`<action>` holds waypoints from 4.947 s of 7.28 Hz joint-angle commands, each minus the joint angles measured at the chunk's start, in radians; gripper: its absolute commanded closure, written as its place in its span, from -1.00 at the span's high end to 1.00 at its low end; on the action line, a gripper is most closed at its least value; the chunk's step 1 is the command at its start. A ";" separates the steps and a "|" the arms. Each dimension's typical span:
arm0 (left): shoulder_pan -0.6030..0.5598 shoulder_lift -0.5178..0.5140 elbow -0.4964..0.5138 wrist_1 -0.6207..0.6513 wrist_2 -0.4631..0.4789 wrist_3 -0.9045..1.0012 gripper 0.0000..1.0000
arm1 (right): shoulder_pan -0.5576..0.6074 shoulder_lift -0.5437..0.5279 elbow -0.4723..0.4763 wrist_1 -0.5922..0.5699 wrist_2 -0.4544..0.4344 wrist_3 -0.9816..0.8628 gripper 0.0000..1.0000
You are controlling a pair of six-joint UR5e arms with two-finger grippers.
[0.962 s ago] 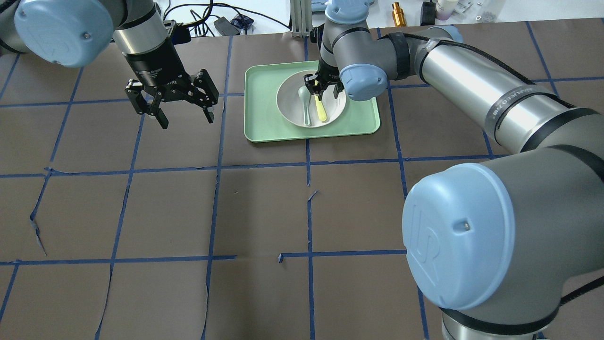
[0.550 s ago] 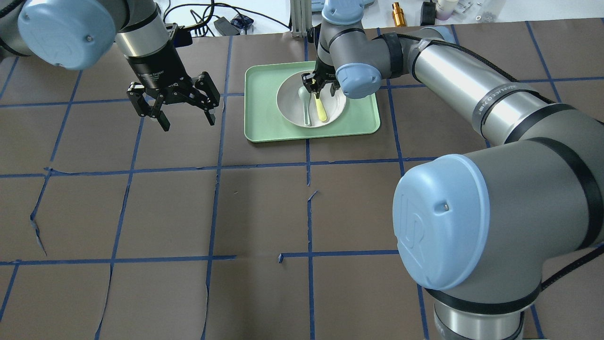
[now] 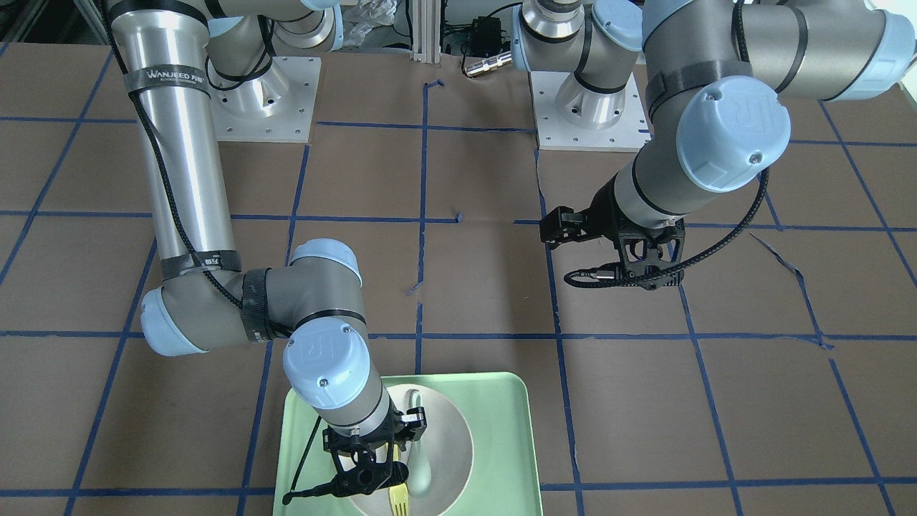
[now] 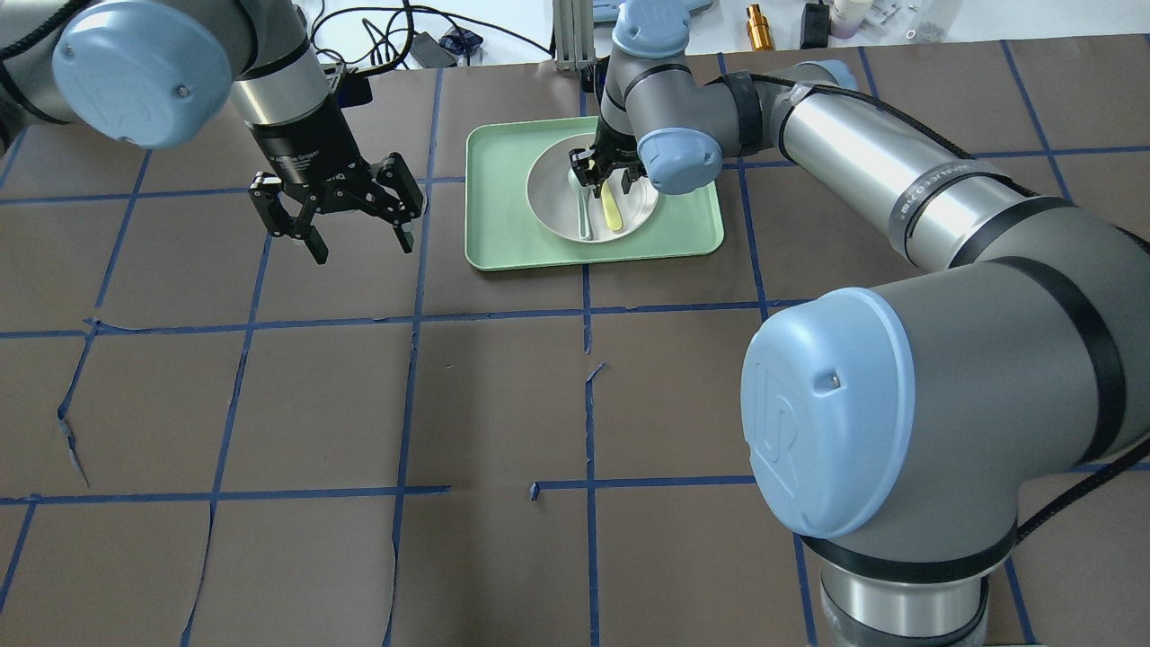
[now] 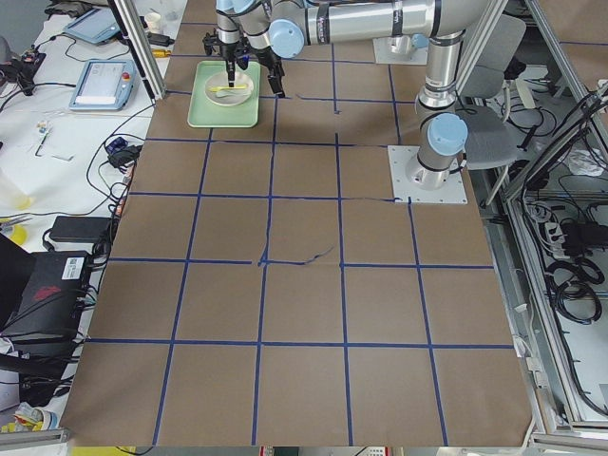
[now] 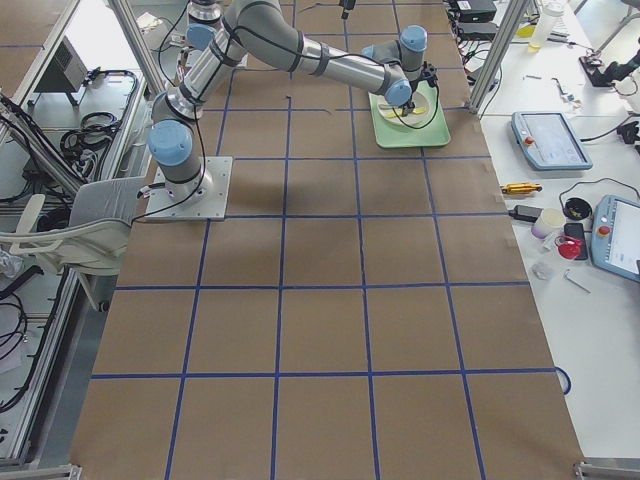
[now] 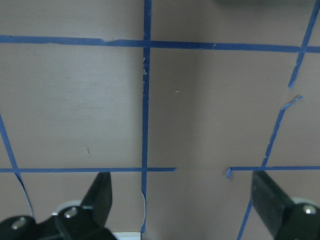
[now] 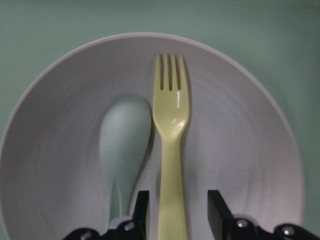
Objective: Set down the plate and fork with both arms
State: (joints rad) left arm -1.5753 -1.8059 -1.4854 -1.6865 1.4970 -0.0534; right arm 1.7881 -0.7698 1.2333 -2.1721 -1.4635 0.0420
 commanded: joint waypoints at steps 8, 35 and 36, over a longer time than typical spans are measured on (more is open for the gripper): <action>0.000 0.000 -0.006 -0.001 -0.015 0.001 1.00 | -0.001 -0.014 0.000 0.005 0.003 0.035 -1.00; -0.034 0.095 -0.039 0.117 0.003 -0.086 1.00 | -0.116 -0.649 0.193 0.693 -0.081 0.053 1.00; -0.035 0.102 -0.044 0.111 0.008 -0.086 1.00 | -0.116 -0.646 0.193 0.690 -0.093 0.053 1.00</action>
State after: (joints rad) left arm -1.6096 -1.7144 -1.5190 -1.5726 1.5014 -0.1389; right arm 1.6713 -1.4190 1.4256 -1.4818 -1.5489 0.0935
